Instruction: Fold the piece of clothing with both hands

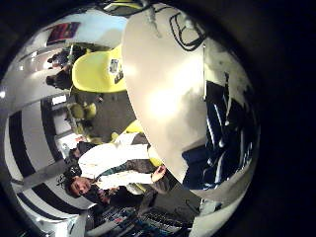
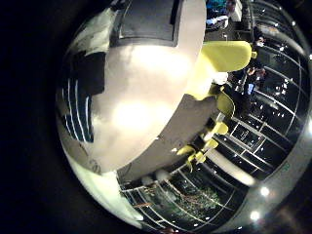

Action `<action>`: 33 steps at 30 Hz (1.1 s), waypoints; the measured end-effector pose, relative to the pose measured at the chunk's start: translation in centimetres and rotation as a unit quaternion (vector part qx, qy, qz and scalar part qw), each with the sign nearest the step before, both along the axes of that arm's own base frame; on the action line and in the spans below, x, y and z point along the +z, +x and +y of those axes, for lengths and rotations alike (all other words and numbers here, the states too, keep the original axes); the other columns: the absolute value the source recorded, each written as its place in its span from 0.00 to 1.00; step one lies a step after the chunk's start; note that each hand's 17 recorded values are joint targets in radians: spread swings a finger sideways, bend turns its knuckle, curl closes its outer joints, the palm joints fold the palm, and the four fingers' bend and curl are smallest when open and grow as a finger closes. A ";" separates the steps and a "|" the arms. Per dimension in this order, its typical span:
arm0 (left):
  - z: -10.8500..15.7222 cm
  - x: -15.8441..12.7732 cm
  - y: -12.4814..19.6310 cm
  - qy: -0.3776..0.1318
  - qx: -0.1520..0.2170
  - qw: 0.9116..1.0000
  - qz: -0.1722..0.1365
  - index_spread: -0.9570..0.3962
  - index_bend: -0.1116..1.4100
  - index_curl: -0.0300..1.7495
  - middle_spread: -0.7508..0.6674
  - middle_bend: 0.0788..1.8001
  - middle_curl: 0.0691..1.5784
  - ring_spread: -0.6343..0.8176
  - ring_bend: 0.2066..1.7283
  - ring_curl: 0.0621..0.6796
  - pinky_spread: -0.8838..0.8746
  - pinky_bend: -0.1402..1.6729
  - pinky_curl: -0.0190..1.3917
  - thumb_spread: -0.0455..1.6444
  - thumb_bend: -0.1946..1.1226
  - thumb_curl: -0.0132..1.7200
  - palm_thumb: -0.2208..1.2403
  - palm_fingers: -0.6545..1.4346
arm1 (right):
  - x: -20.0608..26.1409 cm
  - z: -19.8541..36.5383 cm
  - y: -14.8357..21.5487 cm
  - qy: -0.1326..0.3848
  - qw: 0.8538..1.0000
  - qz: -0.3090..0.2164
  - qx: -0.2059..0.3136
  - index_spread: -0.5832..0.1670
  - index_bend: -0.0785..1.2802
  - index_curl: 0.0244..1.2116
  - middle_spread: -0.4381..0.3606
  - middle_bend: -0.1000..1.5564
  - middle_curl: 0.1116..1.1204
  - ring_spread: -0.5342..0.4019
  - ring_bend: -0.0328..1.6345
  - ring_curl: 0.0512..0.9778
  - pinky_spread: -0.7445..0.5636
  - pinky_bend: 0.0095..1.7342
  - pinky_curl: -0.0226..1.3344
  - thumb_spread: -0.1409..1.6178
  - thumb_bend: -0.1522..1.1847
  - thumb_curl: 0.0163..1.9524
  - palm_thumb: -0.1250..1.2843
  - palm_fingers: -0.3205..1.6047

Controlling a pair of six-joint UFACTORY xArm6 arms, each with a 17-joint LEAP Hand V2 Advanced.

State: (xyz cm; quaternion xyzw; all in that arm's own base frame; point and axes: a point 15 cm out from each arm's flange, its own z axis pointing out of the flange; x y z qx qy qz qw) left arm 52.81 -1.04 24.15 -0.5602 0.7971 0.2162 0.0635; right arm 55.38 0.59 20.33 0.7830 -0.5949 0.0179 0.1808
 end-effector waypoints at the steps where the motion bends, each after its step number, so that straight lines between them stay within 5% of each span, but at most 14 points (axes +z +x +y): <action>1: 0.1 0.1 0.2 0.000 0.001 1.000 -0.003 0.52 0.12 0.75 0.17 0.21 0.67 0.17 0.64 0.73 0.18 0.51 0.56 0.68 0.11 0.24 0.49 0.35 | 0.1 -0.1 0.3 0.003 1.000 -0.008 -0.005 0.21 0.21 0.66 0.21 0.57 0.70 0.27 0.84 0.72 0.25 0.70 0.69 0.83 0.10 0.24 0.64 0.36; 6: 0.4 1.4 1.8 -0.011 0.007 0.999 -0.031 0.59 0.12 0.58 0.38 0.07 0.55 0.28 0.61 0.63 0.28 0.51 0.55 0.66 0.12 0.23 0.43 0.29 | 0.9 0.4 0.8 0.027 0.999 -0.027 -0.021 0.20 0.20 0.55 0.29 0.44 0.59 0.32 0.72 0.62 0.35 0.60 0.64 0.82 0.10 0.23 0.62 0.20; 14: 0.8 4.7 1.6 -0.041 0.020 0.997 -0.057 0.67 0.15 0.40 0.61 0.05 0.39 0.37 0.55 0.57 0.41 0.47 0.52 0.64 0.12 0.20 0.38 0.28 | 6.5 -0.8 1.0 0.064 0.994 -0.078 -0.047 0.23 0.20 0.44 0.37 0.40 0.49 0.38 0.64 0.51 0.52 0.50 0.57 0.82 0.09 0.20 0.54 0.23; 23: 1.1 6.9 -3.2 -0.111 0.036 0.993 -0.022 0.69 0.17 0.30 0.67 0.06 0.30 0.42 0.50 0.51 0.49 0.41 0.47 0.64 0.13 0.19 0.36 0.30 | 8.5 -3.5 -3.8 0.073 0.994 -0.054 -0.069 0.28 0.18 0.37 0.39 0.39 0.44 0.41 0.61 0.47 0.64 0.43 0.51 0.83 0.09 0.16 0.38 0.25; 33: -0.2 2.4 -6.9 -0.151 0.044 0.988 0.002 0.70 0.18 0.25 0.67 0.07 0.25 0.46 0.46 0.45 0.55 0.36 0.41 0.66 0.13 0.18 0.37 0.32 | 2.5 -3.6 -6.5 0.068 0.995 0.015 -0.071 0.34 0.19 0.32 0.48 0.35 0.37 0.51 0.53 0.40 0.76 0.37 0.45 0.77 0.09 0.14 0.29 0.21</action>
